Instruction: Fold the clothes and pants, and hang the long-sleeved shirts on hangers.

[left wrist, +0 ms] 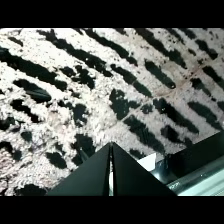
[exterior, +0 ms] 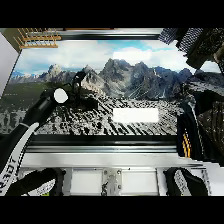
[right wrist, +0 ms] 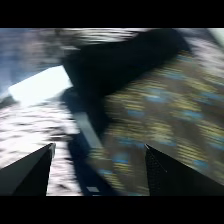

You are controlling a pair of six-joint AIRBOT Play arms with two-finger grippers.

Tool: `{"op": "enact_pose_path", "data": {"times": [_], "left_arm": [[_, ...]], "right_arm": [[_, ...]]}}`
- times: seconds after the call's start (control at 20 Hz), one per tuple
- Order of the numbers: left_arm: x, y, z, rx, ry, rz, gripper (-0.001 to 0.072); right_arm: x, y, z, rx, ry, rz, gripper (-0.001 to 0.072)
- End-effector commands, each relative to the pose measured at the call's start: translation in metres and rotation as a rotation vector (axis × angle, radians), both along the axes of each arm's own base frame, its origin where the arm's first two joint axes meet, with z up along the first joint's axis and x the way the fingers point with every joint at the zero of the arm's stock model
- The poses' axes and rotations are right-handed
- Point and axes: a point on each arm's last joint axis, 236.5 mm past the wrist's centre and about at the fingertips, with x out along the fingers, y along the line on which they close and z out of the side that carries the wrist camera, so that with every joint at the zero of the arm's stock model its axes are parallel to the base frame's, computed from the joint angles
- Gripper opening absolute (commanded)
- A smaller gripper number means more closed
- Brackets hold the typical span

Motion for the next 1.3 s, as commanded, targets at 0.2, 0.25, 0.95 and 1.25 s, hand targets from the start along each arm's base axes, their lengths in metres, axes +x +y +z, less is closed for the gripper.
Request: {"op": "enact_pose_path", "data": {"times": [0.2, 0.25, 0.95, 1.25], "left_arm": [[-0.010, 0.012, 0.043, -0.083, -0.157, 0.108, 0.0004], [-0.010, 0.012, 0.047, -0.087, -0.167, 0.107, 0.0004], [-0.011, 0.013, 0.055, -0.095, -0.189, 0.108, 0.0004], [-0.011, 0.013, 0.055, -0.095, -0.189, 0.108, 0.0003]], "right_arm": [[0.091, 0.267, -0.054, 0.371, -0.125, 0.733, 0.0608], [0.093, 0.284, -0.063, 0.378, -0.105, 0.768, 0.0607], [0.087, 0.316, -0.097, 0.408, 0.014, 0.841, 0.0021], [0.087, 0.316, -0.097, 0.408, 0.014, 0.841, 0.0021]]}}
